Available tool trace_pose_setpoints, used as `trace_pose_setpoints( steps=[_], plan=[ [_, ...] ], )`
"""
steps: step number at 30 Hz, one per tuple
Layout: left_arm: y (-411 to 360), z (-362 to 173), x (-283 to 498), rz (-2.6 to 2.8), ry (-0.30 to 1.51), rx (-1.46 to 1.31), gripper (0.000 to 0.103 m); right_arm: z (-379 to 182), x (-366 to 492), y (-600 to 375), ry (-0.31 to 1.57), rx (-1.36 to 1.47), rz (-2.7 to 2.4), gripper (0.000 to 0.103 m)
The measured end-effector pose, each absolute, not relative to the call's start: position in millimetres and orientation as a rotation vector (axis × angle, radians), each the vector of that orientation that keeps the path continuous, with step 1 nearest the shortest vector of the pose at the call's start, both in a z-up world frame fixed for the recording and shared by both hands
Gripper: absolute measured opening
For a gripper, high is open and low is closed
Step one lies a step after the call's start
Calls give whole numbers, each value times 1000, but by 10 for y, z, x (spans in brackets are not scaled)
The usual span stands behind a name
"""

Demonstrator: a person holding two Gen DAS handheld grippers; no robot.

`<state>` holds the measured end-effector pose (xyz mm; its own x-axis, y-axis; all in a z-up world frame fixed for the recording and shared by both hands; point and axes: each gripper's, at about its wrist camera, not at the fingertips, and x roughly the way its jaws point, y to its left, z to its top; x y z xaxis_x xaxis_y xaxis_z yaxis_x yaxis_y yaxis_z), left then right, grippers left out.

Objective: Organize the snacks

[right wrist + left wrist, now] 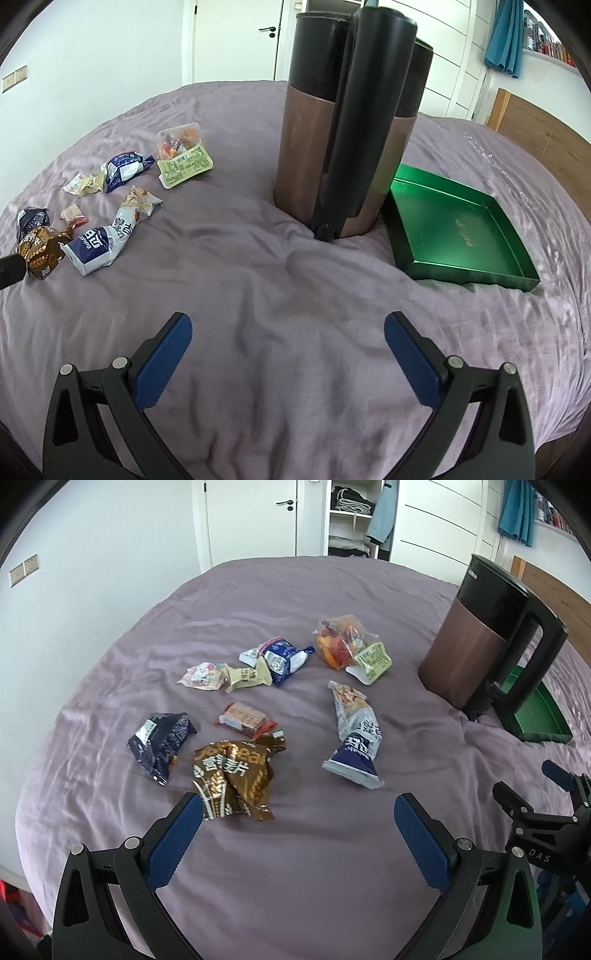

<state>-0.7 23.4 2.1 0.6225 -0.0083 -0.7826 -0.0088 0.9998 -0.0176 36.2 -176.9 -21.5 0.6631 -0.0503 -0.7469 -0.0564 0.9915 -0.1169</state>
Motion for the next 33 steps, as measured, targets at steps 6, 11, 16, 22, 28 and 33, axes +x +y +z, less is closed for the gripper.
trace_pose_setpoints(
  steps=[6, 11, 16, 22, 28, 33],
  plan=[
    [287, 66, -16, 4, 889, -28, 102, -163, 349, -1726, 842, -148, 3, 103],
    [323, 82, -18, 6, 886, -35, 102, -125, 336, -1696, 837, -154, -1, 103],
    [347, 90, -32, 7, 885, -40, 102, -110, 323, -1666, 836, -163, -1, 103],
    [359, 103, -41, 7, 884, -42, 102, -105, 307, -1652, 835, -166, -1, 103],
    [371, 115, -49, 9, 882, -43, 102, -86, 297, -1638, 830, -170, -1, 103],
    [380, 124, -55, 8, 881, -45, 102, -54, 293, -1613, 825, -175, 2, 103]
  ],
)
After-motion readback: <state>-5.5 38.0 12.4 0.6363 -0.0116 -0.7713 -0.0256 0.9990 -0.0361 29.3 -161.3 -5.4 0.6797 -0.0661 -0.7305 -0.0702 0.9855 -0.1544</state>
